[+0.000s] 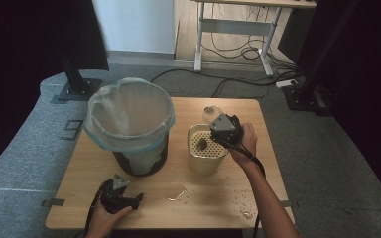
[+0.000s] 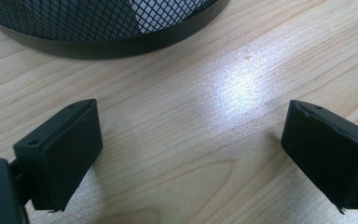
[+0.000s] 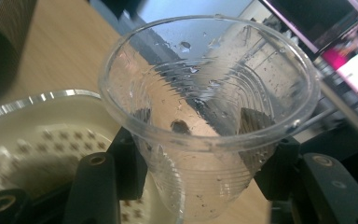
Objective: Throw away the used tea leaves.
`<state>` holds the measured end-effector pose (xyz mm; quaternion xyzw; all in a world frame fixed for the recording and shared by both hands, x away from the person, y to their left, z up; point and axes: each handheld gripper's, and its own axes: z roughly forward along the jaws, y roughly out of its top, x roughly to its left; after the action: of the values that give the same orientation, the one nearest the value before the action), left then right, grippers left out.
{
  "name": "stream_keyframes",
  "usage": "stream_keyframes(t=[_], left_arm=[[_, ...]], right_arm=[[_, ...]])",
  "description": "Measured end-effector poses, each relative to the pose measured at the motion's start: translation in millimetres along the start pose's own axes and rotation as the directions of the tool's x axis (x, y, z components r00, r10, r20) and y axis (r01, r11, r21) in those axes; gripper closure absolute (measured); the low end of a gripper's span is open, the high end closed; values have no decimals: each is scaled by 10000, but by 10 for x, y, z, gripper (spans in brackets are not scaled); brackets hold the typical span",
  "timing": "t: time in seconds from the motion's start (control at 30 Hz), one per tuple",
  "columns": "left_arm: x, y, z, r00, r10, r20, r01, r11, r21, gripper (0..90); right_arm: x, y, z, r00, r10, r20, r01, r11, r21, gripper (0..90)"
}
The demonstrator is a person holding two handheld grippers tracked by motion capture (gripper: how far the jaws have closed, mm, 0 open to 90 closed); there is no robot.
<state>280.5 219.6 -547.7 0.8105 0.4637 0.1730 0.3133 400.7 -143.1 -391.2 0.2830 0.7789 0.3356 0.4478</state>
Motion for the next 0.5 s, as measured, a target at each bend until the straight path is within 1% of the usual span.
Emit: stream_keyframes(t=[0.03,0.07,0.1,0.13,0.17,0.23,0.27,0.33,0.37,0.4,0.5], left_arm=[[0,0,0,10000,4,-5,-4,10000,-2,47],[1,0,0,10000,13,-7,-13,10000,-1,47],[1,0,0,10000,13,-7,-13,10000,-1,47],[1,0,0,10000,20,-15,-20,10000,-4,47],[1,0,0,10000,20,-15,-20,10000,-4,47],[3,1,0,10000,39,-22,-39,10000,-3,47],[3,1,0,10000,39,-22,-39,10000,-3,47],[3,1,0,10000,43,-24,-43,10000,0,47],[4,1,-1,10000,56,-16,-55,10000,13,47],[4,1,-1,10000,59,-16,-59,10000,14,47],[4,1,-1,10000,57,-18,-57,10000,10,47]], right_arm=[[-22,-10,-12,9984,536,-154,-539,9984,-168,449],[-45,-20,-24,9945,999,-323,-1009,9944,-310,449],[-45,-20,-24,9945,999,-323,-1009,9944,-310,449],[-78,-32,-43,9831,1727,-606,-1756,9834,-465,449],[-95,-38,-51,9758,2052,-761,-2097,9761,-570,449],[-129,-49,-64,9544,2759,-1135,-2847,9561,-697,449],[-129,-49,-64,9544,2759,-1135,-2847,9561,-697,449],[-149,-60,-63,9334,3303,-1401,-3422,9369,-717,449],[-149,-60,-63,9334,3303,-1401,-3422,9369,-717,449],[-150,-63,-60,9296,3387,-1453,-3514,9334,-722,449],[-141,-65,-56,9279,3419,-1486,-3548,9323,-704,449]])
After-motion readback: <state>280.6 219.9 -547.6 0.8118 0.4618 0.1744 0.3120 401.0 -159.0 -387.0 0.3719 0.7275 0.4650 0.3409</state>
